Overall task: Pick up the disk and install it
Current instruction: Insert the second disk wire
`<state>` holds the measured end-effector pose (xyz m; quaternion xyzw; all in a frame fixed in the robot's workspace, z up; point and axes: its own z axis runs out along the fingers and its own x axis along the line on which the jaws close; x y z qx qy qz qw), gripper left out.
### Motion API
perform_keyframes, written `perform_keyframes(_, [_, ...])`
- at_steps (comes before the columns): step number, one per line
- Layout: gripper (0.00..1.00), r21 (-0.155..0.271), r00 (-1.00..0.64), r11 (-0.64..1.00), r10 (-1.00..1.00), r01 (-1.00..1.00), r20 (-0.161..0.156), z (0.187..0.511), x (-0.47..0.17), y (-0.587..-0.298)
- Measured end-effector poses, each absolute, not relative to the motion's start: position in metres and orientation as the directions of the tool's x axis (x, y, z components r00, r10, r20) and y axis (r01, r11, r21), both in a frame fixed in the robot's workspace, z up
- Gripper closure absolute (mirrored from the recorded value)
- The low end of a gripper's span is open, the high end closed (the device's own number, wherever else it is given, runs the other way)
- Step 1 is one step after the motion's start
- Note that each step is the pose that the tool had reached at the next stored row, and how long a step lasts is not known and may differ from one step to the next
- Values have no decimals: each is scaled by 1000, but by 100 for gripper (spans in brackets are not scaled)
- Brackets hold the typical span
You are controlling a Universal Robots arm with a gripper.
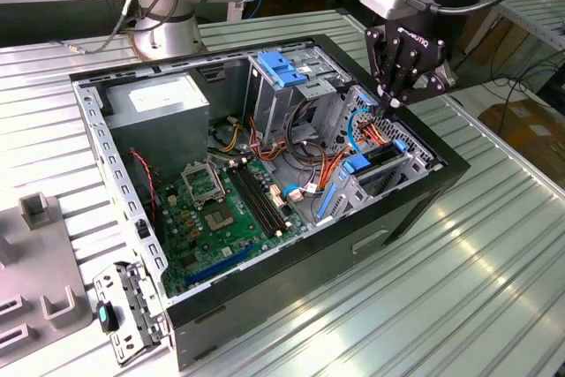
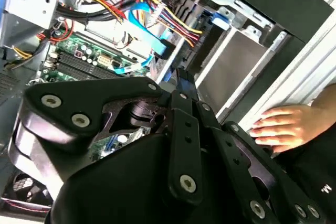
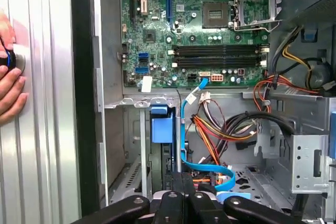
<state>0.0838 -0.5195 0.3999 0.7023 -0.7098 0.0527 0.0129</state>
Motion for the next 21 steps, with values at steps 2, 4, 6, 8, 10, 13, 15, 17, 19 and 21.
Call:
perform_keyframes(2, [89,-38,-11,7,-994,-999,109,399,89,-501])
perform_keyframes(4, [89,-23,-14,11,-994,-1000,109,398,90,-498])
perform_keyframes(6, [89,-12,-17,16,-994,-1000,109,398,92,-496])
perform_keyframes(8, [89,2,-17,17,-994,-1000,109,397,95,-494])
perform_keyframes(10, [89,17,-16,17,-994,-1000,110,396,102,-493])
perform_keyframes(13, [89,37,-13,18,-993,-999,119,394,111,-492])
perform_keyframes(15, [89,45,-13,20,-990,-999,143,393,111,-491])
perform_keyframes(17, [89,46,-13,20,-988,-999,152,393,112,-489])
perform_keyframes(19, [89,47,-13,21,-984,-999,176,393,114,-481])
perform_keyframes(21, [82,49,-12,22,-980,-999,200,392,116,-477])
